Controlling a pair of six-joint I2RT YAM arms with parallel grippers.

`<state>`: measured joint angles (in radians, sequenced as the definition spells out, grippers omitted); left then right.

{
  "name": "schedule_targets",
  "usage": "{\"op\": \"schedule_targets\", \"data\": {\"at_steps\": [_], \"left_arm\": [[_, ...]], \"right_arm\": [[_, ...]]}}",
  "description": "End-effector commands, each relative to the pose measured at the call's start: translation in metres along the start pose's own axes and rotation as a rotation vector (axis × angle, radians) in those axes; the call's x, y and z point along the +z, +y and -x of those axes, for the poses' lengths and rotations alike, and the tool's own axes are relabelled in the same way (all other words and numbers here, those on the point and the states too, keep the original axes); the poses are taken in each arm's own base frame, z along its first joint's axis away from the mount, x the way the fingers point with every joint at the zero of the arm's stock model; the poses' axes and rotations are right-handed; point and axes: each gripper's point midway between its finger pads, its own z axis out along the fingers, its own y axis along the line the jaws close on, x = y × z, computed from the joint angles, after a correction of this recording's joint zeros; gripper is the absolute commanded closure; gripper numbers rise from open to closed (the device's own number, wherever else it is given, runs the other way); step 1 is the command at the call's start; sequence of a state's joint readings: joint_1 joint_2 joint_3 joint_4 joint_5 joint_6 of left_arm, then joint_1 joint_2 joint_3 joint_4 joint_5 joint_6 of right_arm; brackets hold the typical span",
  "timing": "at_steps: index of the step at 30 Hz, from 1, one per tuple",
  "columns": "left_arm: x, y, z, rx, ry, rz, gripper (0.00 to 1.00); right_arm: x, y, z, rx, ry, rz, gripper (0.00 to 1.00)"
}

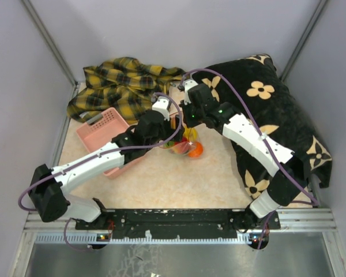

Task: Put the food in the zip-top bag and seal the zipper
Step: Place the fake fruit in the zipper food storage bag.

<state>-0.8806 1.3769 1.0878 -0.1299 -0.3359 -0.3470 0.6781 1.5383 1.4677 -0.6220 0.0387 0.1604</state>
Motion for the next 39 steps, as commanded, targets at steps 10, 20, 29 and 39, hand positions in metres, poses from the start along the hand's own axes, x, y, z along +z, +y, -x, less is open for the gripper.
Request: {"op": "schedule_targets", "data": {"at_steps": [10, 20, 29, 39], "left_arm": [[-0.025, -0.012, 0.037, -0.061, -0.068, -0.043, 0.0], [-0.065, -0.003, 0.036, -0.125, -0.039, -0.055, 0.0], [-0.076, 0.004, -0.015, -0.256, 0.118, -0.032, 0.18], [-0.053, 0.017, -0.049, -0.231, 0.19, 0.054, 0.57]], "right_arm": [[-0.013, 0.004, 0.03, 0.007, -0.094, 0.02, 1.0], [-0.01, 0.005, 0.032, 0.008, -0.098, 0.026, 1.0], [-0.008, 0.008, 0.034, 0.01, -0.099, 0.036, 1.0], [-0.012, 0.007, 0.034, 0.011, -0.103, 0.035, 1.0]]}}
